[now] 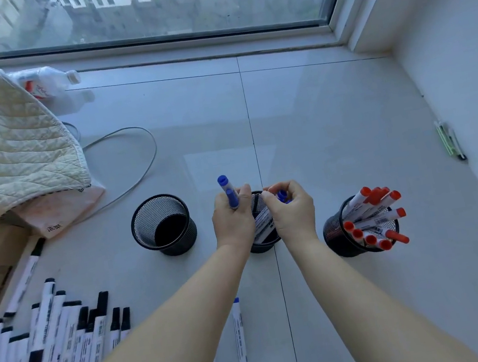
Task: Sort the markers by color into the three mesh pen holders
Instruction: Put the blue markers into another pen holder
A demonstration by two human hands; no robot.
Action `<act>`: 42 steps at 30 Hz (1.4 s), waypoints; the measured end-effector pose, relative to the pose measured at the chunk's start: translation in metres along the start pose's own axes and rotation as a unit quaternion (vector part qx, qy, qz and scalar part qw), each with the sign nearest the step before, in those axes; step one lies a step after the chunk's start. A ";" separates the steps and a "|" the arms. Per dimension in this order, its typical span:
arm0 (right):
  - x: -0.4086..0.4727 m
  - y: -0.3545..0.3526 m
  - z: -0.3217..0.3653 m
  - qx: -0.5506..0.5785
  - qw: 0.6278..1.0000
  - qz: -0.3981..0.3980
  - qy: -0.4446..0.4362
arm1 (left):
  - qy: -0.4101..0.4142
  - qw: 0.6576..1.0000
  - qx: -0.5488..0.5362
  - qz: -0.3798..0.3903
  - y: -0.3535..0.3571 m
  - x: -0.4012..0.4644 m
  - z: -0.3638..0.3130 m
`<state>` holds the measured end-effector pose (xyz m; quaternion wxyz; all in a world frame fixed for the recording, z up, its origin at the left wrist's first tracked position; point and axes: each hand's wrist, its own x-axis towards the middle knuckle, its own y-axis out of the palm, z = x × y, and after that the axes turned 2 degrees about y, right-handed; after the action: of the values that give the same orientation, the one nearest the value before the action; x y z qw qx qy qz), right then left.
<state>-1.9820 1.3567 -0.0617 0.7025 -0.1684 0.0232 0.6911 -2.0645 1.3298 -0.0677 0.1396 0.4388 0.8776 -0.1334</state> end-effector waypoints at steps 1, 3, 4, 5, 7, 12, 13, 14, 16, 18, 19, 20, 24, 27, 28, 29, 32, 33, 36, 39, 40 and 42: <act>-0.001 -0.001 -0.001 -0.016 1.000 -0.001 -0.003 | 0.002 1.000 0.013 -0.003 0.000 -0.002 0.003; -0.002 -0.003 0.000 -0.053 0.998 0.013 -0.004 | 0.001 1.000 0.027 -0.009 0.001 -0.005 0.008; -0.003 -0.004 0.001 -0.072 0.997 0.022 -0.003 | -0.001 0.999 0.031 -0.011 0.001 -0.006 0.008; -0.003 -0.006 0.001 -0.086 0.996 0.027 -0.002 | -0.005 0.999 0.035 -0.011 0.002 -0.007 0.007; -0.004 -0.010 0.004 -0.103 0.994 0.025 -0.004 | -0.008 1.000 0.013 -0.006 0.001 -0.008 0.003; -0.015 -0.019 0.017 -0.120 0.992 0.034 -0.014 | 0.038 0.998 -0.016 -0.044 -0.007 -0.017 -0.009; -0.020 -0.020 0.017 -0.147 0.988 0.023 -0.027 | 0.045 0.998 -0.013 -0.047 -0.010 -0.021 -0.010; -0.026 -0.022 0.018 -0.178 0.983 0.005 -0.050 | 0.048 0.998 -0.014 -0.046 -0.012 -0.025 -0.011; -0.044 -0.025 0.018 -0.214 0.970 -0.040 -0.107 | 0.060 0.997 -0.019 -0.045 -0.020 -0.035 -0.012; -0.063 -0.028 0.016 -0.219 0.961 -0.074 -0.154 | 0.073 0.996 -0.013 -0.054 -0.033 -0.047 -0.010; -0.073 -0.030 0.013 -0.223 0.956 -0.083 -0.170 | 0.067 0.996 -0.012 -0.058 -0.041 -0.054 -0.006; -0.082 -0.030 0.009 -0.229 0.953 -0.083 -0.180 | 0.054 0.997 -0.010 -0.059 -0.049 -0.061 -0.001; -0.117 -0.025 -0.012 -0.240 0.956 -0.019 -0.167 | 0.013 0.994 0.069 -0.080 -0.085 -0.086 0.030; -0.135 -0.017 -0.033 -0.255 0.961 0.053 -0.094 | -0.031 0.982 0.163 -0.087 -0.106 -0.100 0.053; -0.139 -0.015 -0.041 -0.266 0.959 0.072 -0.061 | -0.046 0.977 0.193 -0.084 -0.111 -0.104 0.061; -0.143 -0.013 -0.048 -0.280 0.955 0.092 -0.021 | -0.058 0.969 0.226 -0.082 -0.116 -0.107 0.069; -0.154 -0.005 -0.065 -0.340 0.925 0.142 0.090 | -0.082 0.940 0.323 -0.079 -0.129 -0.117 0.088; -0.158 -0.003 -0.070 -0.367 0.911 0.149 0.110 | -0.087 0.933 0.341 -0.078 -0.133 -0.120 0.093; -0.165 0.006 -0.078 -0.442 0.875 0.153 0.129 | -0.097 0.924 0.363 -0.070 -0.143 -0.123 0.102; -0.167 0.019 -0.081 -0.461 0.864 0.157 0.128 | -0.102 0.916 0.384 -0.049 -0.150 -0.123 0.108; -0.166 0.024 -0.081 -0.464 0.862 0.160 0.125 | -0.102 0.914 0.391 -0.043 -0.152 -0.122 0.109; -0.164 0.034 -0.080 -0.475 0.857 0.165 0.113 | -0.098 0.907 0.409 -0.032 -0.155 -0.120 0.111</act>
<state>-2.0065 1.1766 -0.1005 0.4056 -0.5519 -0.2012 0.7003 -2.1064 1.1121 -0.1093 0.0287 0.4142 0.7413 -0.5273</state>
